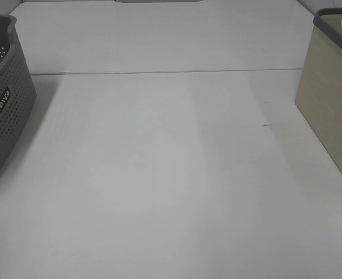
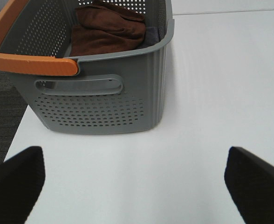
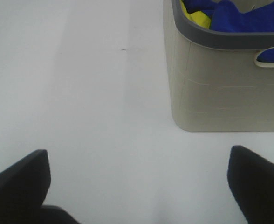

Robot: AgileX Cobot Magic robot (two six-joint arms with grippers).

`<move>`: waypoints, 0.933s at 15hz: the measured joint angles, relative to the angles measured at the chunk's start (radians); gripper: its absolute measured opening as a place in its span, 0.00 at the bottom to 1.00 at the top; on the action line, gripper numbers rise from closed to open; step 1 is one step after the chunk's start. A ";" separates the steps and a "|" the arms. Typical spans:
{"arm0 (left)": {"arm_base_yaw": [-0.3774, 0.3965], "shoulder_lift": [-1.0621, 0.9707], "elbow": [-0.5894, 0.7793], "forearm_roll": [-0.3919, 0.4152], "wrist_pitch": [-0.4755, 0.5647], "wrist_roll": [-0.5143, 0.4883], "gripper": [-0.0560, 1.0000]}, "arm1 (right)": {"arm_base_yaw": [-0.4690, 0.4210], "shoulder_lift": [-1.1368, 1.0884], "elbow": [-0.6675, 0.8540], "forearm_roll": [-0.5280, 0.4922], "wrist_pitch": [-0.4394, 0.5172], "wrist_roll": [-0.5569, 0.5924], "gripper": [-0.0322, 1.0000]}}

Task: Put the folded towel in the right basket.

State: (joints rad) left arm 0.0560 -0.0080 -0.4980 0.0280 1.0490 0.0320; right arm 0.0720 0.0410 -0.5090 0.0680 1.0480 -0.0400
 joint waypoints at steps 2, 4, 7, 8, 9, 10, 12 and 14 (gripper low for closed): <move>0.000 0.000 0.000 0.000 0.000 0.000 0.97 | 0.000 -0.045 0.004 -0.006 0.002 0.001 0.98; 0.000 0.000 0.000 0.000 0.000 0.000 0.97 | 0.000 -0.045 0.005 -0.008 0.004 0.001 0.98; 0.000 0.000 0.000 0.000 0.000 0.000 0.97 | 0.000 -0.045 0.005 -0.008 0.004 0.001 0.98; 0.000 0.000 0.000 0.000 0.000 0.000 0.97 | 0.000 -0.045 0.005 -0.008 0.004 0.001 0.98; 0.000 0.000 0.000 0.000 0.000 0.000 0.97 | 0.000 -0.045 0.005 -0.008 0.004 0.001 0.98; 0.000 0.000 0.000 0.000 0.000 0.000 0.97 | 0.000 -0.045 0.005 -0.008 0.004 0.001 0.98; 0.000 0.000 0.000 0.000 0.000 0.000 0.97 | 0.000 -0.045 0.005 -0.009 0.004 0.001 0.98; 0.000 0.000 0.000 0.000 0.000 -0.003 0.97 | 0.000 -0.045 0.005 -0.010 0.004 0.001 0.98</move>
State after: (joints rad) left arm 0.0560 -0.0080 -0.4980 0.0280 1.0490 0.0290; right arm 0.0720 -0.0040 -0.5040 0.0580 1.0520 -0.0390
